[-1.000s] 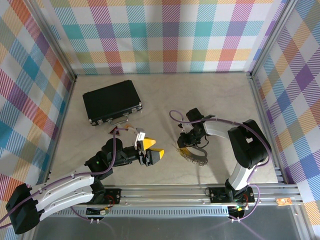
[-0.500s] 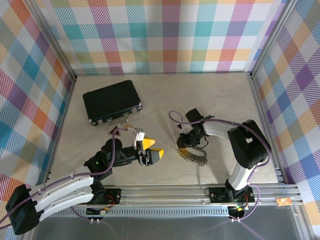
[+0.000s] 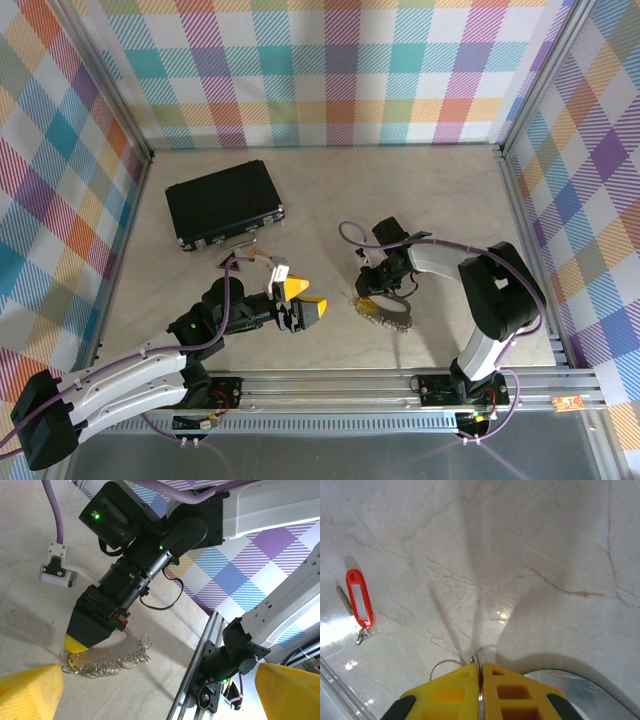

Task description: Put the keys on the keyring

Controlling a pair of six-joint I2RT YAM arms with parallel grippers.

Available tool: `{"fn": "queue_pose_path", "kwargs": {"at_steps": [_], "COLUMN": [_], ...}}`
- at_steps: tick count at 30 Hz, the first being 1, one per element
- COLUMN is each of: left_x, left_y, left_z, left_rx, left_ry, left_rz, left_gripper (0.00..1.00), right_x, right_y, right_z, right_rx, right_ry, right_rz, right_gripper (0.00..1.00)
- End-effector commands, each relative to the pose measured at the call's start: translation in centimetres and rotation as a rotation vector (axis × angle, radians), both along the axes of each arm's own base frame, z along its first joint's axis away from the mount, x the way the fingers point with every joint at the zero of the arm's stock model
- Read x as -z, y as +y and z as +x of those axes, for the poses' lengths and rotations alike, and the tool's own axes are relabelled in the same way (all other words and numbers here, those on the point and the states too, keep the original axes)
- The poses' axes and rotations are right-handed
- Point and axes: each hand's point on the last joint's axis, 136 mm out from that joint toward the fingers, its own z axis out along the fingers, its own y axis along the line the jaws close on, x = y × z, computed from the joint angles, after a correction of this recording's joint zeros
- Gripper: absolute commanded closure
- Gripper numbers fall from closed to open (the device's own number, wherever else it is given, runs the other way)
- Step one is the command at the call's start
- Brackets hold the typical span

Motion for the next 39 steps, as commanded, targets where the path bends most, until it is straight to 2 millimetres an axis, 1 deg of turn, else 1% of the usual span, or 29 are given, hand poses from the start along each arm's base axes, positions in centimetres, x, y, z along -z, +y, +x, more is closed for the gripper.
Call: {"fn": "queue_pose_path", "kwargs": {"at_steps": [1, 5, 7, 11, 14, 18, 22, 27, 31, 32, 39], "left_x": [-0.8, -0.9, -0.9, -1.0, -1.3, -1.9, -3.0, -4.8, -6.2, -6.3, -8.9], "left_y": [0.0, 0.0, 0.0, 0.3, 0.5, 0.5, 0.4, 0.6, 0.5, 0.4, 0.3], "left_z": [-0.3, -0.4, -0.5, -0.6, -0.8, -1.2, -2.0, -2.9, -3.8, -3.9, -5.1], "left_rx": [0.006, 0.010, 0.011, 0.011, 0.014, 0.038, 0.078, 0.119, 0.168, 0.177, 0.232], "left_ry": [-0.038, -0.038, -0.040, -0.050, -0.062, -0.081, -0.110, -0.165, -0.208, -0.214, -0.271], "left_rz": [-0.011, -0.008, -0.002, 0.008, 0.012, 0.018, 0.015, -0.009, -0.031, -0.032, -0.102], "left_gripper": [0.03, 0.05, 0.06, 0.08, 0.09, 0.12, 0.17, 0.25, 0.30, 0.32, 0.42], "right_x": [-0.9, -1.9, -2.9, -5.1, -7.3, -10.8, -14.0, -19.1, -22.6, -23.2, -28.0], "right_y": [0.4, 0.7, 1.1, 2.2, 3.2, 4.2, 3.9, 3.6, 3.4, 3.4, 3.0], "right_z": [-0.9, -0.9, -0.9, -1.3, -2.0, -3.2, -4.2, -6.9, -9.0, -9.4, -11.2], "right_rx": [-0.031, -0.043, -0.062, -0.120, -0.180, -0.250, -0.265, -0.316, -0.365, -0.365, -0.343], "right_ry": [-0.012, -0.051, -0.090, -0.188, -0.291, -0.453, -0.640, -0.833, -0.911, -0.923, -1.022], "right_rz": [0.031, 0.061, 0.089, 0.145, 0.191, 0.281, 0.379, 0.558, 0.696, 0.727, 0.949], "right_gripper": [0.94, 0.97, 1.00, 1.00, 1.00, 1.00, 1.00, 1.00, 1.00, 1.00, 1.00]}}
